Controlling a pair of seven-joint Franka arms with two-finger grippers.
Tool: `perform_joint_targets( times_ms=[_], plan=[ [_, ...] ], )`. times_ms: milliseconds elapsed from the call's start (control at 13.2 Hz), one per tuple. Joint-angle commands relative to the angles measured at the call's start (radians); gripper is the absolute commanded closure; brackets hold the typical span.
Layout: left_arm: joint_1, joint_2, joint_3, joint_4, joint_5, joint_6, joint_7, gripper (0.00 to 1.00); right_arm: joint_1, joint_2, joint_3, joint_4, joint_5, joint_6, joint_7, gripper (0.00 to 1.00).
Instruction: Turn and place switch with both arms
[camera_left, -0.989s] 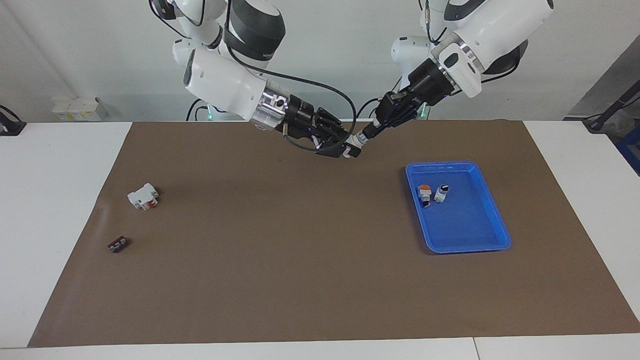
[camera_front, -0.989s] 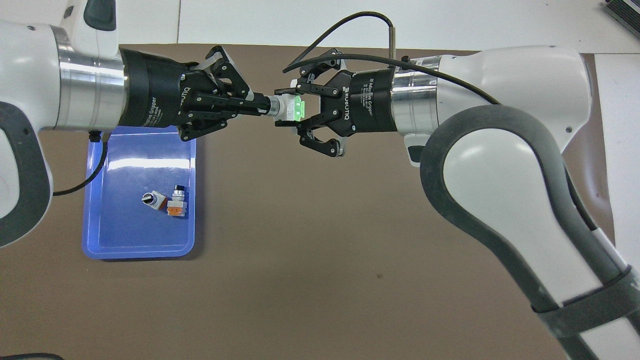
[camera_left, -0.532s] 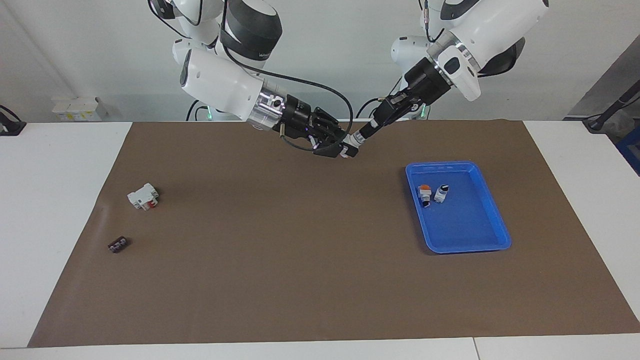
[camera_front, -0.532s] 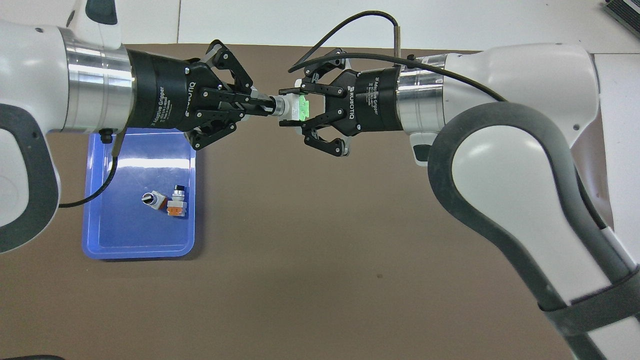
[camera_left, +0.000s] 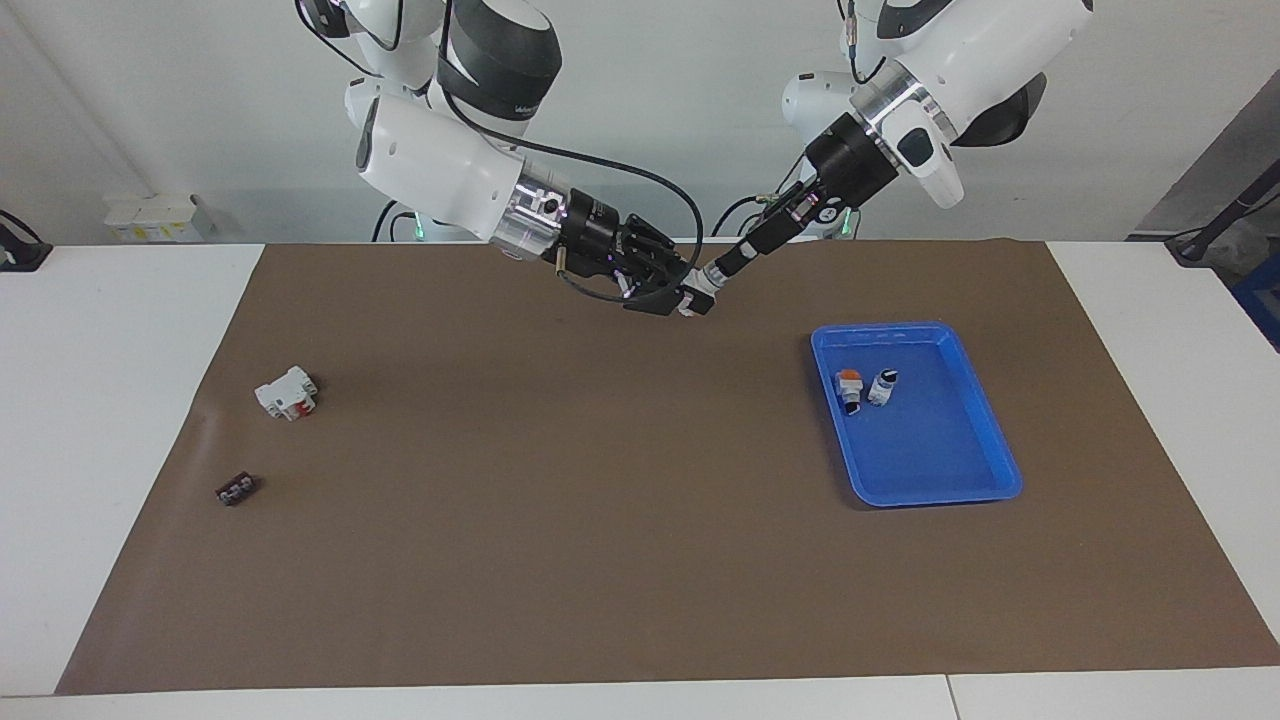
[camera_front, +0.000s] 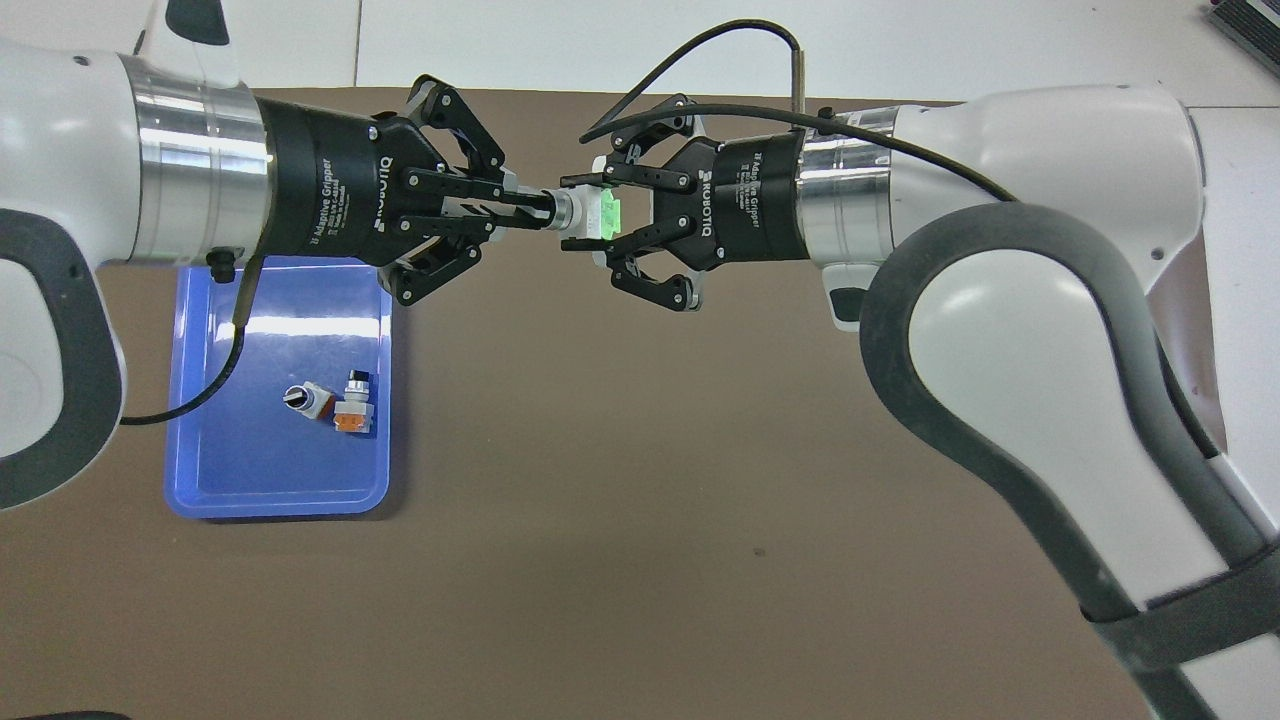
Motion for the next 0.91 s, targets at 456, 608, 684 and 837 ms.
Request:
perform_joint_targets(
  times_ms=[456, 608, 684, 837],
  plan=[
    [-0.026, -0.033, -0.004, -0.016, -0.043, -0.009, -0.126, 1.00, 0.003, 0.013, 0.011, -0.004, -0.009, 0.040, 0.011, 1.00],
    [-0.023, -0.033, -0.002, -0.016, -0.030, -0.009, -0.121, 1.00, 0.003, 0.013, 0.011, -0.004, -0.009, 0.040, 0.013, 1.00],
    [-0.022, -0.033, -0.002, -0.016, -0.029, -0.012, -0.114, 1.00, 0.003, 0.013, 0.011, -0.004, -0.009, 0.040, 0.013, 1.00],
    [-0.020, -0.033, -0.001, -0.019, -0.027, -0.018, -0.109, 1.00, 0.003, 0.013, 0.011, -0.004, -0.009, 0.040, 0.013, 1.00]
  ],
)
